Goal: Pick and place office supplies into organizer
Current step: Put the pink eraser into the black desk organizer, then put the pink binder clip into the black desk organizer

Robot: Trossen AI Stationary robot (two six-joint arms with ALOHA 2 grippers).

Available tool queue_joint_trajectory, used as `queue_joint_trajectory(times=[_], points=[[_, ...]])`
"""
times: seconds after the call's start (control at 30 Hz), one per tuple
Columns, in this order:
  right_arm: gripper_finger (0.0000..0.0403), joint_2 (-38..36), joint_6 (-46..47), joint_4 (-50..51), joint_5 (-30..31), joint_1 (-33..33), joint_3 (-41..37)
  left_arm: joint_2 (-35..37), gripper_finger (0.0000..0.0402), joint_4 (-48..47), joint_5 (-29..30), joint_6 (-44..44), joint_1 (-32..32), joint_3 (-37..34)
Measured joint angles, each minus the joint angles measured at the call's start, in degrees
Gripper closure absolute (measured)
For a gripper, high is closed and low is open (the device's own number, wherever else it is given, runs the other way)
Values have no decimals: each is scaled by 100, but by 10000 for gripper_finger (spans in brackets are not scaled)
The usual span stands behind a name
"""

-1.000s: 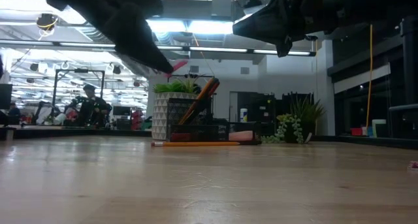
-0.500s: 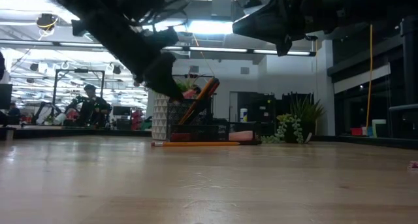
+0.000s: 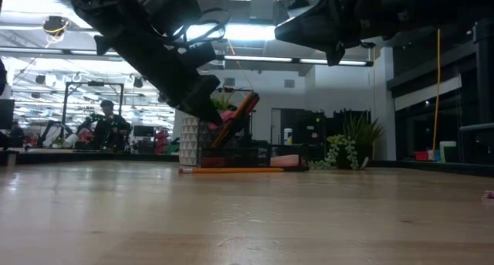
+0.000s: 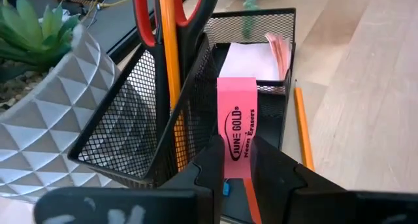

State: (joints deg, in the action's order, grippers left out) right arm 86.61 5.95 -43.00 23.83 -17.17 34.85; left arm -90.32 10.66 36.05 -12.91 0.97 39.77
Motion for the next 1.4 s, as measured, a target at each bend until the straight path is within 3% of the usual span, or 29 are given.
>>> queue_joint_trajectory(times=[0.53, 0.8, 1.13, 1.4], points=[[398, 0, 0, -37, 0, 0, 0, -732, 345, 245, -220, -157, -326, 2], [398, 0, -11, -37, 0, 0, 0, -761, 344, 291, -502, -108, -376, 2], [398, 0, -13, -39, 0, 0, 0, -748, 291, 454, -549, 142, -380, 2], [398, 0, -12, -20, 0, 0, 0, -567, 268, 525, -522, 931, -280, 360]])
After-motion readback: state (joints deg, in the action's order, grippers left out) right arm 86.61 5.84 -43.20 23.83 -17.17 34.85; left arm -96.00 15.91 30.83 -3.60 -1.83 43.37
